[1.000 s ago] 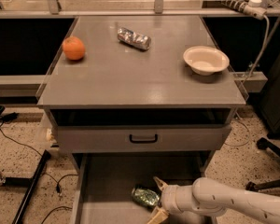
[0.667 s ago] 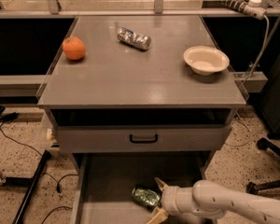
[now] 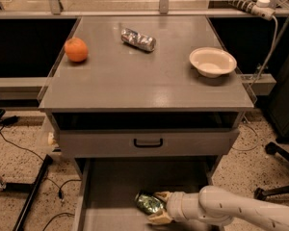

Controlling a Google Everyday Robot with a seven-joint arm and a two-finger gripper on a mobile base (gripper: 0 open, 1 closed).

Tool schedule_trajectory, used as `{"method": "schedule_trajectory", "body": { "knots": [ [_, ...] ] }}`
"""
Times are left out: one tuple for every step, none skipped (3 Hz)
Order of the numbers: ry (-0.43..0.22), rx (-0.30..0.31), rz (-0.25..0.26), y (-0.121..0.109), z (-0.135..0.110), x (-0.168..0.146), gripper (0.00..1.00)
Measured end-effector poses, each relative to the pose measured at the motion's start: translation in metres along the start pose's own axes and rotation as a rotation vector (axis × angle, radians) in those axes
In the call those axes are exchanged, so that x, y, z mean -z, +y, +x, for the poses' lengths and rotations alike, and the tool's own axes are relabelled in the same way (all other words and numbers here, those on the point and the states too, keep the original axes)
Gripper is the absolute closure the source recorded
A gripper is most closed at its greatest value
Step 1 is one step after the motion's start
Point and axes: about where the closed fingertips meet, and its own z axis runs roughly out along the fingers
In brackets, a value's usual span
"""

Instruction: Pick green can from middle drawer and place on counter

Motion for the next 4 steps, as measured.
{"method": "schedule_trajectory", "body": {
  "knots": [
    [0.000, 0.000, 0.000, 0.000, 0.000, 0.000, 0.64],
    [0.000, 0.000, 0.000, 0.000, 0.000, 0.000, 0.89],
    [0.013, 0.008, -0.011, 0.003, -0.001, 0.000, 1.00],
    [0.020, 0.037, -0.027, 0.002, -0.013, 0.015, 1.00]
  ]
}}
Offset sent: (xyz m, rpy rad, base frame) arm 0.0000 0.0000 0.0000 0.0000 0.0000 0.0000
